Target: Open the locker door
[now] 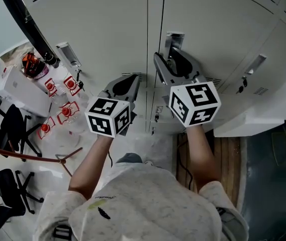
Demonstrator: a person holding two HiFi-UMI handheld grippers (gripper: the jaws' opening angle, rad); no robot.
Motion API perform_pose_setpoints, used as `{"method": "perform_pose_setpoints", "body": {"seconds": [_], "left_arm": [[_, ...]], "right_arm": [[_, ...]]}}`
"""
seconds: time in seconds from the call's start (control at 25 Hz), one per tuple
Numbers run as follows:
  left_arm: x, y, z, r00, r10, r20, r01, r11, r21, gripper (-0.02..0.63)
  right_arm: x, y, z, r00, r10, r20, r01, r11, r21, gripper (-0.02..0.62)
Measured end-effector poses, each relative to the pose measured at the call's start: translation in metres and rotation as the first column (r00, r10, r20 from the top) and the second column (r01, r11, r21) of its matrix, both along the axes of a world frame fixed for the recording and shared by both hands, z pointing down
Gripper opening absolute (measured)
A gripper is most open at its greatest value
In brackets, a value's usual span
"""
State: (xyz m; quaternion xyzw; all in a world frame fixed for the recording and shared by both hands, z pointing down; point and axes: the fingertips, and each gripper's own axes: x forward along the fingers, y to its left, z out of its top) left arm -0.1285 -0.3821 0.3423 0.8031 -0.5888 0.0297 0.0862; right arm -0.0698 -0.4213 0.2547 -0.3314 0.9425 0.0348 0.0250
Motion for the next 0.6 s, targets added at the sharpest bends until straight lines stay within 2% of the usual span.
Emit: {"method": "perform_pose_setpoints", "body": {"seconds": [0.36,0.6], "left_arm": [[-0.0064,-0.0028,0.0033,1.0,-0.009,0.012,0.009,1.0,-0.02,0.006],[-0.0008,-0.0043,0.0053,1.0,0.021,0.02,-0.02,0.999,-0.033,0.006]], "right_arm": [[-0.0034,-0.003,-0.0014,1.0,0.006,0.016,-0.007,1.0,0.004,0.147],[-0.005,-0.0019,-0.0013,0.999,0.031,0.014,-0.031,1.0,-0.004,0.147]]}}
